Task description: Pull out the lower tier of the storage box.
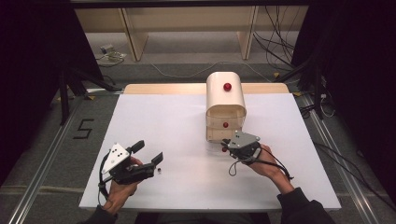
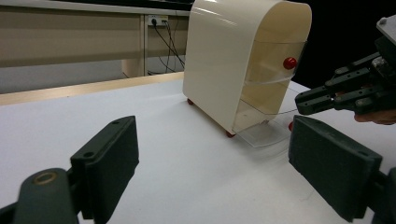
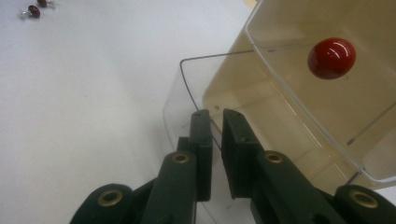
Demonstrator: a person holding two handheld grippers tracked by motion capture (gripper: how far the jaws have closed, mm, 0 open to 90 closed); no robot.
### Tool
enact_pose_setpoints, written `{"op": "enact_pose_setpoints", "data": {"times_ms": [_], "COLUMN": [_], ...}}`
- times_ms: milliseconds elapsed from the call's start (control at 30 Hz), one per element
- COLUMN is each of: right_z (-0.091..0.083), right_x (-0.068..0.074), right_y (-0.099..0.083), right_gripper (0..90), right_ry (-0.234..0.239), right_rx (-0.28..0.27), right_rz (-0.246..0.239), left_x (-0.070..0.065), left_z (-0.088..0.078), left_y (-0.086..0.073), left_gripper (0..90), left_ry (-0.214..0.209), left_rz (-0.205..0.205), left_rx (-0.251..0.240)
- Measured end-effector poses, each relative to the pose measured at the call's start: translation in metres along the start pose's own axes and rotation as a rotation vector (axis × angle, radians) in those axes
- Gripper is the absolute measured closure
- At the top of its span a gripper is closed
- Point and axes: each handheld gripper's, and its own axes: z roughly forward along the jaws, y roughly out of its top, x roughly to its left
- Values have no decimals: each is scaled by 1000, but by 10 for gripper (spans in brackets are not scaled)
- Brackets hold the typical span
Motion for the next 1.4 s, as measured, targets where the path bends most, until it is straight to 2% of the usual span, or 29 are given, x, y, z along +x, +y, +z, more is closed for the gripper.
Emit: {"op": "enact_pose_setpoints", "data": {"times_ms": [500, 767, 1033, 1200, 1400], "right_z": [-2, -7, -10, -11, -10], "right_x": [1, 0, 6, 12, 20], "right_y": [1, 5, 12, 18, 24], "right_gripper": [822, 748, 637, 600, 566], "right_ry": [7, 0, 34, 68, 104], "right_rx": [1, -35, -68, -107, -123], "right_rz": [-2, 21, 53, 73, 85], "left_x": [0, 0, 2, 2, 3], "left_z": [0, -1, -2, -2, -2], "left_y": [0, 0, 1, 1, 1], "left_gripper": [156, 156, 155, 155, 155], "left_ry": [1, 8, 14, 19, 19], "left_rz": [1, 3, -10, -13, -24], "left_rx": [-1, -6, -13, -19, -21]}}
